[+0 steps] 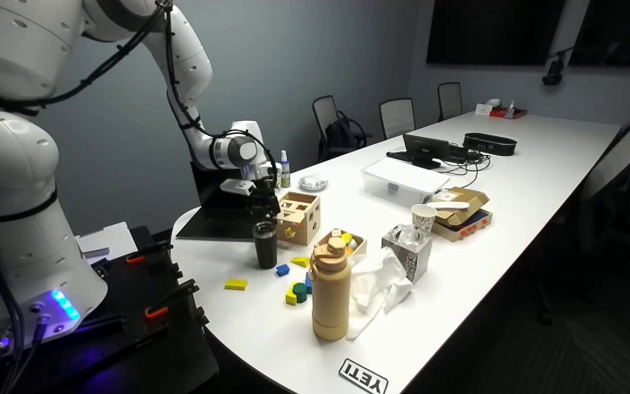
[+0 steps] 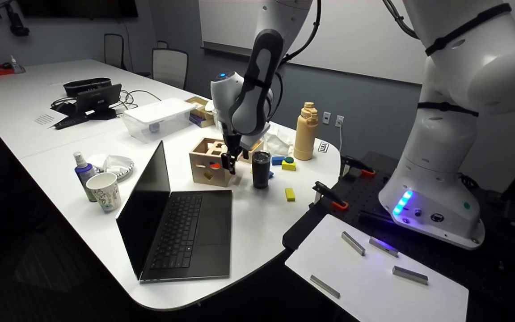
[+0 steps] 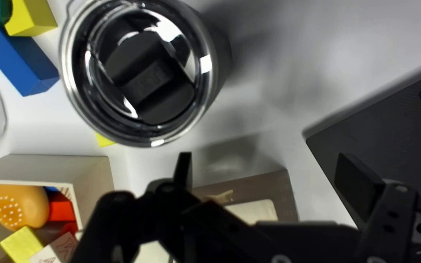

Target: Close the cube-shaped object, then move it closer to the laptop

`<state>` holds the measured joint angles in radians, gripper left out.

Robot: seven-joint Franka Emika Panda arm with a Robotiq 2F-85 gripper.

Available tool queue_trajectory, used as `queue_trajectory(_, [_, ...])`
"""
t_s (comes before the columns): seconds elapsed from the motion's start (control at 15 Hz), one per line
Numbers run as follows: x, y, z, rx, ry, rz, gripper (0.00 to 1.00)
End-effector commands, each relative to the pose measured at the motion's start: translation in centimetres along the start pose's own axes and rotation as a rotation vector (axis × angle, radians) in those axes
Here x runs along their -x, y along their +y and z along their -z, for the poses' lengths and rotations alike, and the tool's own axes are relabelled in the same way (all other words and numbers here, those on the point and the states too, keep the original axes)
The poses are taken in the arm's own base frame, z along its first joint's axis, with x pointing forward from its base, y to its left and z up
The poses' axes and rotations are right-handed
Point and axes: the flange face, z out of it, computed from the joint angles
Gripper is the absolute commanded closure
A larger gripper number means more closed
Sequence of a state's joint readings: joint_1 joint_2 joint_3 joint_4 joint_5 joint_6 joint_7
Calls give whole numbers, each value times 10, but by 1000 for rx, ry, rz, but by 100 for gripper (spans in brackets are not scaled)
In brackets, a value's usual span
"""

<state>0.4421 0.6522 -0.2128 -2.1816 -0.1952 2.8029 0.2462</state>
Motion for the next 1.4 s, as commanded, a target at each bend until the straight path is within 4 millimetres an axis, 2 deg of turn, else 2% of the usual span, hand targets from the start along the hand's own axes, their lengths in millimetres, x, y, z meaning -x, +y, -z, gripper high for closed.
queue_trajectory(0.0, [-15, -7, -3, -16, 38, -17, 0])
queue_trajectory(0.53, [-51, -17, 11, -21, 122, 1, 0])
queue_trajectory(0.8, [-57, -20, 18, -32, 118, 9, 0])
queue_trajectory(1.13, [-65, -29, 53, -23, 161, 30, 0])
queue_trajectory(1.33, [-72, -45, 70, -27, 186, 58, 0])
